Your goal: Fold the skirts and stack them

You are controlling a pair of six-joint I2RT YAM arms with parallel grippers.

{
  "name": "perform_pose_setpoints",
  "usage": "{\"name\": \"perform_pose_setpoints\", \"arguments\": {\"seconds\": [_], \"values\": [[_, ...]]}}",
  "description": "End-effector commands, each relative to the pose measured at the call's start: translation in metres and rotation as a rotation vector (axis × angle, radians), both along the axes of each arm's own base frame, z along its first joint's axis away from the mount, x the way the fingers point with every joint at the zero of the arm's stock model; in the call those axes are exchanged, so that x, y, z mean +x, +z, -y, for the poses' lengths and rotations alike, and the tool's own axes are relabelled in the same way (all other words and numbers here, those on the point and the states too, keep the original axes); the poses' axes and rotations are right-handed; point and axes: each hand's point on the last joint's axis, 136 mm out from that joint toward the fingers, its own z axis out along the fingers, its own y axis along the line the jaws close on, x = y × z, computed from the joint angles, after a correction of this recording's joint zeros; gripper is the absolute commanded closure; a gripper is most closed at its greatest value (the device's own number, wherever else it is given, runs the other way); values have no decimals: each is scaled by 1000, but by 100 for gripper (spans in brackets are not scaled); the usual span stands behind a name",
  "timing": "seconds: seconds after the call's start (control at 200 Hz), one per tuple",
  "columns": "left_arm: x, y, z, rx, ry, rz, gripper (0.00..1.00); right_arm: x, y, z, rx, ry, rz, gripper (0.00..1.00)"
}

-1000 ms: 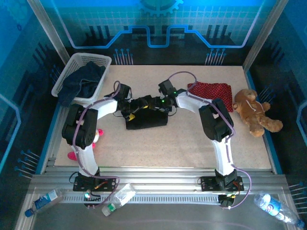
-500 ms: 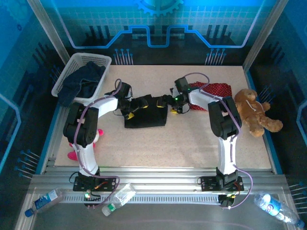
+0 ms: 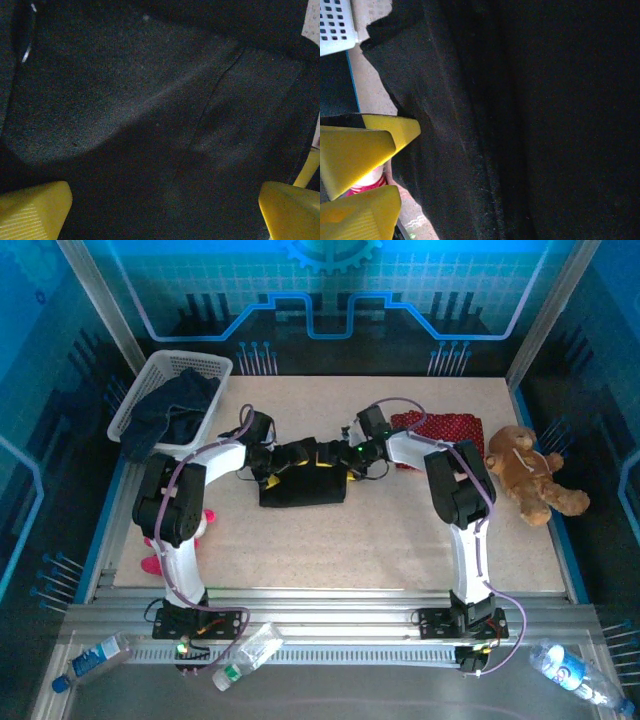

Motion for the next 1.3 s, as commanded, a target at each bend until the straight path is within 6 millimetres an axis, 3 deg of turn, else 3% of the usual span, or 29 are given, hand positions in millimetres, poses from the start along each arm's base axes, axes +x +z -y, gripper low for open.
{"name": "perform_pose_setpoints", "arguments": {"seconds": [0.0,0.075,0.165,0.305,0.41,0.585,0.715,0.86,1.1,1.295], "values": [[-18,-34,-15,64,-3,-111,1,-17,-21,-17,53,36,-75,19],[-19,-34,-16,64,-1,-111,1,-14,-27,-18,59,24,-82,34],[-18,-29,-15,60,-2,-99,1,-8,-33,-16,49,-1,-75,65],[-16,-14,-15,20,8,-67,1,4,-26,-7,57,-45,-32,100],[-12,10,-23,-65,77,1,1,13,-10,20,-22,-79,31,100],[-1,51,-43,-229,172,146,1,11,30,86,-326,4,114,100],[0,48,-46,-203,170,132,1,16,62,141,-497,58,150,100],[5,36,-42,-237,191,97,1,25,81,188,-619,72,144,100],[14,40,-38,-253,192,105,1,55,100,226,-705,92,179,100],[11,39,-41,-224,187,97,1,70,123,237,-713,82,223,100]]}}
